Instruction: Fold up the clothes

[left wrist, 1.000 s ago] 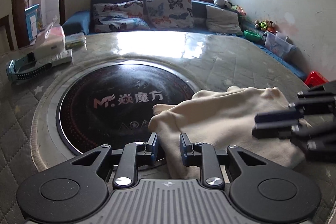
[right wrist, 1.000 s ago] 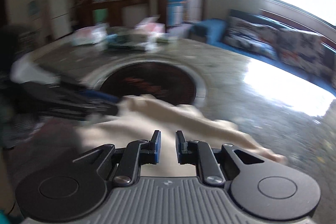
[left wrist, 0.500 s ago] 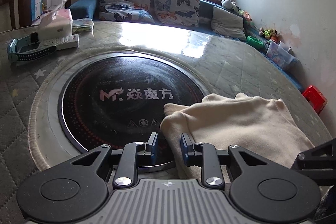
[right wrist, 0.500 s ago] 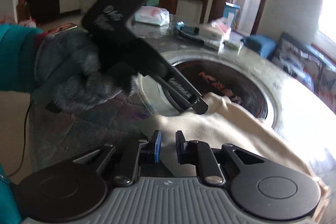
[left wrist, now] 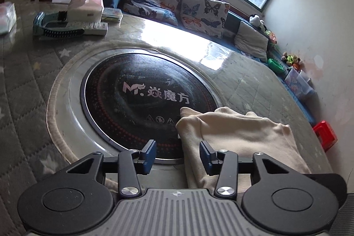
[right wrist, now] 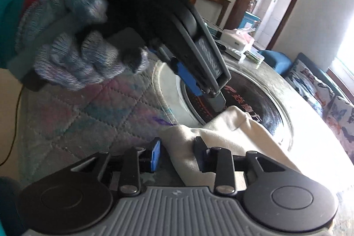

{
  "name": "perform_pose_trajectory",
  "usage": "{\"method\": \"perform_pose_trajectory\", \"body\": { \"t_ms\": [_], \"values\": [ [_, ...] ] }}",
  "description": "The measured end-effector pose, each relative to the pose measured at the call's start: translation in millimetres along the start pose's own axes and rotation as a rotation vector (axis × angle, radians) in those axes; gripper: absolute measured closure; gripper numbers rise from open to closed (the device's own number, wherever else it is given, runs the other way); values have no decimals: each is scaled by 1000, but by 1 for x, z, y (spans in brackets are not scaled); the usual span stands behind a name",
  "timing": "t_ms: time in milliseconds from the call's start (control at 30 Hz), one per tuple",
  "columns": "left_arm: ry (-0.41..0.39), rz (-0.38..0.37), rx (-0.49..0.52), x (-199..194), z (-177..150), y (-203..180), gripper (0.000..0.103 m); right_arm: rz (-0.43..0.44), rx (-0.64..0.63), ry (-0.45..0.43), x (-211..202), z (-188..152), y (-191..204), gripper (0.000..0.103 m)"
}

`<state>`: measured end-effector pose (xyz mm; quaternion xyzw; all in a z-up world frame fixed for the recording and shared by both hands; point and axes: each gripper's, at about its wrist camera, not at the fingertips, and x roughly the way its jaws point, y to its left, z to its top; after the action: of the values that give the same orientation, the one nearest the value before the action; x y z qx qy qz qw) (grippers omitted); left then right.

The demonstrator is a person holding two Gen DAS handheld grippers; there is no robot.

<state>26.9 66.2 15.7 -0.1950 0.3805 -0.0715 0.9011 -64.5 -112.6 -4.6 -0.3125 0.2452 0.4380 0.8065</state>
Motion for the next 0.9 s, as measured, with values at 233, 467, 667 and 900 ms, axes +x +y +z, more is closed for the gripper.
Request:
{"method": "perform_pose_trajectory", "body": {
  "t_ms": [233,467,667,900],
  "values": [
    [34,-18,-141,5,-2,2,51,25,141,-26,-10,3,-22,93],
    [71,-43,-298,15,0,4,50,62,286,-82,-28,4,-48,94],
    [104,-71,-401,28,-1,6,53,75,329,-125,-42,0,-59,95],
    [118,-110,-450,39,-4,8,83,101,320,-137,-51,-5,-57,95]
  ]
}}
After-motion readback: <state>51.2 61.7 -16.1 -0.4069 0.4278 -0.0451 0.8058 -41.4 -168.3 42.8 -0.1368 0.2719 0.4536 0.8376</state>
